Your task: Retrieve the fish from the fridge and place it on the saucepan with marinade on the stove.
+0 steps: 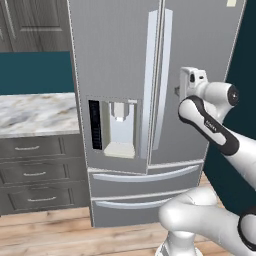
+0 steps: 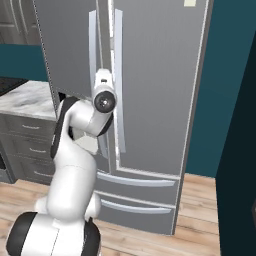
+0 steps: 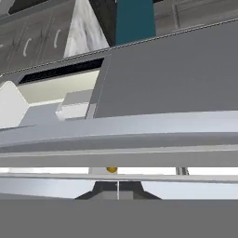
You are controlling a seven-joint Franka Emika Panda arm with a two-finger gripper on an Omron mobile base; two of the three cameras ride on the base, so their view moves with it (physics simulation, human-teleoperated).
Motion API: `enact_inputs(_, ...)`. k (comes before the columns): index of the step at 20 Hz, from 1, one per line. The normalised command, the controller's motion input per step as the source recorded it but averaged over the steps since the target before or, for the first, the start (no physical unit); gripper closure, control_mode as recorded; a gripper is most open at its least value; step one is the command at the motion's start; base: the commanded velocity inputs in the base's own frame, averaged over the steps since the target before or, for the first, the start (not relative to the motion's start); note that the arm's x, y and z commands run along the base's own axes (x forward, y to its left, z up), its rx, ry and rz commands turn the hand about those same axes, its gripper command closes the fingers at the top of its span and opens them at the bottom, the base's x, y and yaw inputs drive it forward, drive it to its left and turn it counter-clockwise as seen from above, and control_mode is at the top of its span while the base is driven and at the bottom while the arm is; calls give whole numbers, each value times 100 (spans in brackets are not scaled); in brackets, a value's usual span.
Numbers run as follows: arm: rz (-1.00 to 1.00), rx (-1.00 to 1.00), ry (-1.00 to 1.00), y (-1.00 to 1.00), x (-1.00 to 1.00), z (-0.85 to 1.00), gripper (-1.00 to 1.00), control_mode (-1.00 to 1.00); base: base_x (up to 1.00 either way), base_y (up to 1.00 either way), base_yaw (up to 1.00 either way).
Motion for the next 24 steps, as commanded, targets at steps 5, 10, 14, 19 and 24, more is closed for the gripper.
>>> enact_inputs(5, 0, 0, -1, 0, 0, -1, -100, -100, 0, 0, 0)
enact_inputs(10, 0, 0, -3, 0, 10, 0, -100, -100, 0, 0, 0)
enact_inputs(14, 6, 1, 0, 2, 32, 0, -100, -100, 0, 0, 0)
enact_inputs(19, 9, 1, 0, 4, 27, -1, -100, -100, 0, 0, 0)
enact_inputs(24, 9, 0, -1, 0, 15, -7, -100, -100, 0, 0, 0)
